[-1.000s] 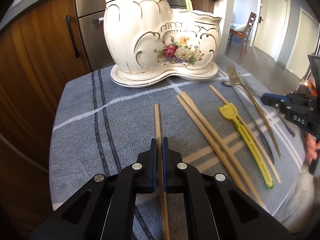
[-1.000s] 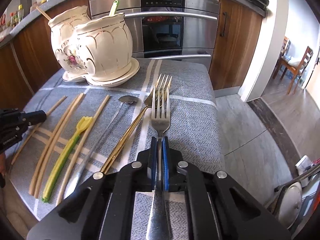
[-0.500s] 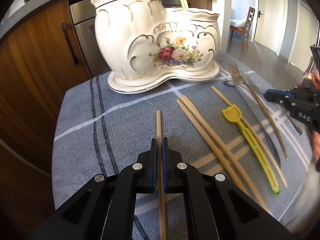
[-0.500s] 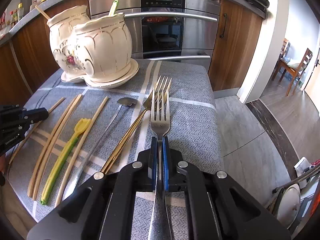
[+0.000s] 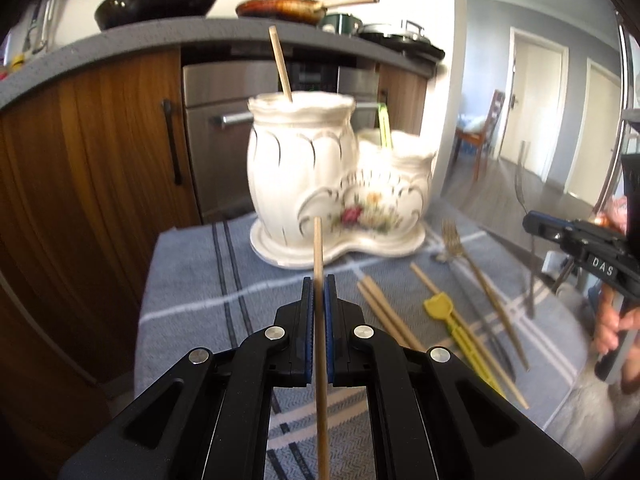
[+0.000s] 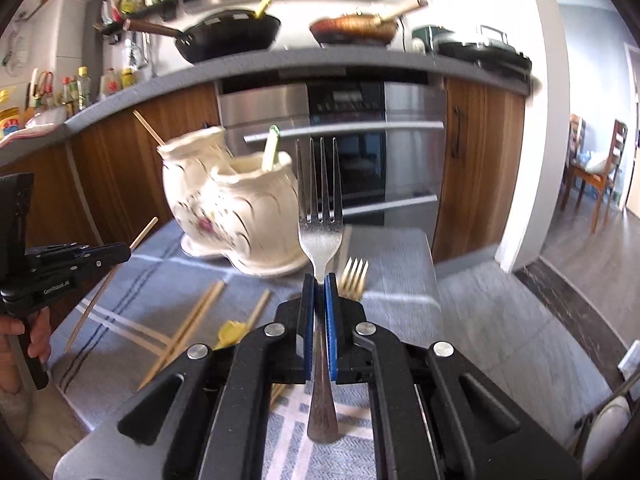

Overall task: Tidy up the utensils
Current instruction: 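Carry both items over the holder and release them inside, opening both tools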

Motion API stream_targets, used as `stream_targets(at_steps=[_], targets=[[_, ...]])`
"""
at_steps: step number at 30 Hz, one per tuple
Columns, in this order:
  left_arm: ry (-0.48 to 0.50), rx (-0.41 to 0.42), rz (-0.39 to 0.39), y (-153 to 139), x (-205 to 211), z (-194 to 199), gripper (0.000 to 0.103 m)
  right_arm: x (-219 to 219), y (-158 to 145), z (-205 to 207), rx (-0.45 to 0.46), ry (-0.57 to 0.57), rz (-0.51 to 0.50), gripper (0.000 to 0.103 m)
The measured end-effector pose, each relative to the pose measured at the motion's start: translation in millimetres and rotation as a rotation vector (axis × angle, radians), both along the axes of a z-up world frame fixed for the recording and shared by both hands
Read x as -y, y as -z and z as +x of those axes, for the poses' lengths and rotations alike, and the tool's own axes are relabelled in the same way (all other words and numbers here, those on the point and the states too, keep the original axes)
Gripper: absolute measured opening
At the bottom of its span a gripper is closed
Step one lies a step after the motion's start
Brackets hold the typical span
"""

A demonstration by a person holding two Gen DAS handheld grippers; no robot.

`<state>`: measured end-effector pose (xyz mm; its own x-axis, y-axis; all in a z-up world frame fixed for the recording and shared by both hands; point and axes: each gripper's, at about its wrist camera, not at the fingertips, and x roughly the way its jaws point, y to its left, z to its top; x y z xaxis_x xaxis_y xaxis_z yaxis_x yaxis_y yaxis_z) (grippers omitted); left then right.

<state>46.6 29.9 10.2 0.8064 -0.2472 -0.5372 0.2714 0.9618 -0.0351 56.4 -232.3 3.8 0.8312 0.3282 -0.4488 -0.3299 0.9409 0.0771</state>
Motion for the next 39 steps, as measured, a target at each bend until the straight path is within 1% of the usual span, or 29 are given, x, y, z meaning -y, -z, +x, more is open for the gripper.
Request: stream_targets(at_steps=[6,10,12,17,20,25,29,32,35,39], targets=[[-0.010,0.065,-0.045,-14,-8,-8,0.005,-5,-11,-14,0.100,-0.015,-0.003,0.005],[-0.017,0.091,-0.047,-20,-10,-11,0.005,-10,-18,-23,0.160,-0.021,-0.003,0.005],[-0.019,0.108,-0.060,-23,-12,-13,0.005,-11,-20,-25,0.181,-0.023,-0.006,0.005],[-0.026,0.171,-0.109,-38,-18,-19,0.005,-16,-34,-25,0.192,-0.045,0.023,0.005],[-0.026,0.224,-0.113,-53,-19,-22,0.005,-20,-49,-21,0.217,-0.050,0.041,0.005],[-0.044,0.314,-0.118,-81,-19,-19,0.005,-25,-75,-2,0.243,-0.051,0.099,0.005],[-0.092,0.380,-0.142,-103,-29,-3,0.005,-33,-95,19,0.276,-0.054,0.139,0.005],[-0.134,0.410,-0.199,-118,-44,24,0.005,-41,-106,35,0.289,-0.060,0.157,0.005],[-0.174,0.417,-0.223,-127,-50,51,0.005,-49,-113,52,0.297,-0.065,0.166,0.005],[-0.172,0.422,-0.266,-140,-53,97,0.005,-52,-114,70,0.302,-0.078,0.187,0.005]])
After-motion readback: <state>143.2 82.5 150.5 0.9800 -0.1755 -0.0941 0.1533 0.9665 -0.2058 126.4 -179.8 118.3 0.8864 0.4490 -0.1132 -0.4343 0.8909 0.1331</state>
